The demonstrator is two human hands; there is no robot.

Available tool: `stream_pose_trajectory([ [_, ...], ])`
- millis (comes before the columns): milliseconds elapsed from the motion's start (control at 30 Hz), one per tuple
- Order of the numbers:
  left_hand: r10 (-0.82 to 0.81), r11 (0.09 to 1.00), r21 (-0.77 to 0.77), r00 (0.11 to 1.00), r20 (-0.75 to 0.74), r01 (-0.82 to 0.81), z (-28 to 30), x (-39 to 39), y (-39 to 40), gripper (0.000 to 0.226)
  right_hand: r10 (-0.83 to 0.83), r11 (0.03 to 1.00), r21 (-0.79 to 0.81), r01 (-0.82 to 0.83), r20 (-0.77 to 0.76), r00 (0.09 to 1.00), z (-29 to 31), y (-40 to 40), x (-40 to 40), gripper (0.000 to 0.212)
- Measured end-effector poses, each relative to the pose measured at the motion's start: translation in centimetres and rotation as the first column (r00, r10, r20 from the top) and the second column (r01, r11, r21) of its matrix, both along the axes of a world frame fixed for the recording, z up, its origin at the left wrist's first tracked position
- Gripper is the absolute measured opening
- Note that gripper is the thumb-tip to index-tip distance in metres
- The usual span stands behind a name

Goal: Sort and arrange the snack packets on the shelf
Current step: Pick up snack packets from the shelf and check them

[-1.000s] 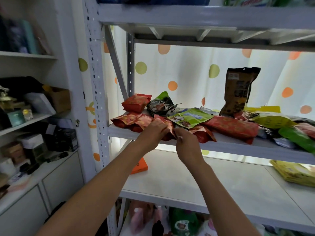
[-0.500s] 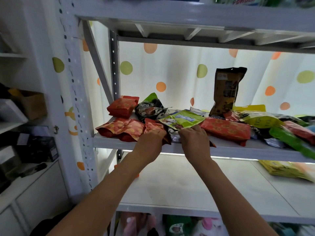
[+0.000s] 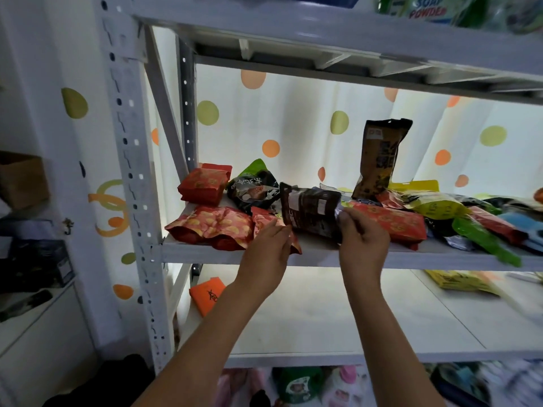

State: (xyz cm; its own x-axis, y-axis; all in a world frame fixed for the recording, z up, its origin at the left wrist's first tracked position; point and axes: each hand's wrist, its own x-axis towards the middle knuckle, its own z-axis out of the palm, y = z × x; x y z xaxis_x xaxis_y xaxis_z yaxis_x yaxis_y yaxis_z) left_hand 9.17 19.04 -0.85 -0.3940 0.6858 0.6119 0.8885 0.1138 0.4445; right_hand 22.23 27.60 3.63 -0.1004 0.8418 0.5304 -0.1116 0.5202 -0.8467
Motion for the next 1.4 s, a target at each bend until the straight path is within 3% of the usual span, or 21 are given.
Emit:
stream_pose_trajectory([
  [167, -0.079, 0.982, 0.188, 0.940, 0.332, 0.016, 2.4, 3.3, -1.7, 0.039, 0.016, 0.957, -0.267, -0.114, -0.344, 0.939, -0.6, -2.7, 0.8, 0.013],
  [233, -0.149, 0.960, 0.281, 0.842, 0.518, -0.003, 2.9, 4.5, -2.5, 0.034, -0.004, 0.924, -0.351, -0.153, -0.411, 0.912, -1.0, -3.5, 1.3, 0.015],
  [333, -0.315, 0.924, 0.381, 0.619, 0.720, 0.027, 2.6, 5.5, -3.4, 0.030, 0.046, 0.874, -0.403, -0.271, -0.487, 0.872, -2.0, -5.4, 2.2, 0.020],
  [467, -0.492, 0.853, 0.517, 0.436, 0.754, 0.068, 1.2, 7.6, -4.8, 0.031, 0.199, 0.835, -0.383, -0.395, -0.459, 0.866, -4.3, -8.7, 3.3, 0.021],
  [667, -0.504, 0.850, 0.527, 0.291, 0.813, 0.001, -3.2, 8.2, -9.2, 0.031, 0.360, 0.746, -0.461, -0.479, -0.326, 0.874, -9.5, -11.6, 5.1, 0.027],
  [733, -0.478, 0.866, 0.499, 0.269, 0.836, -0.012, -4.2, 8.0, -10.5, 0.030, 0.394, 0.706, -0.489, -0.512, -0.330, 0.858, -10.6, -12.3, 5.2, 0.029],
  [800, -0.456, 0.880, 0.475, 0.260, 0.851, -0.012, -4.8, 7.5, -11.4, 0.030, 0.392, 0.581, -0.550, -0.599, -0.456, 0.799, -10.9, -12.7, 5.1, 0.023],
  [867, -0.420, 0.896, 0.443, 0.309, 0.853, -0.005, -5.0, 6.9, -12.2, 0.030, 0.427, 0.507, -0.583, -0.635, -0.471, 0.772, -11.1, -12.9, 5.0, 0.035],
  [933, -0.389, 0.912, 0.410, 0.379, 0.840, 0.026, -4.8, 6.8, -13.2, 0.031, 0.505, 0.528, -0.577, -0.623, -0.376, 0.777, -11.3, -13.2, 4.9, 0.044],
  [1033, -0.368, 0.925, 0.377, 0.392, 0.843, 0.055, -4.8, 6.8, -14.4, 0.028, 0.586, 0.608, -0.500, -0.616, -0.240, 0.774, -11.4, -13.9, 4.5, 0.026],
  [1400, -0.276, 0.929, 0.358, 0.465, 0.841, -0.095, -5.7, 6.4, -16.1, 0.016, 0.575, 0.662, -0.449, -0.600, -0.211, 0.791, -12.2, -15.0, 3.0, 0.034],
])
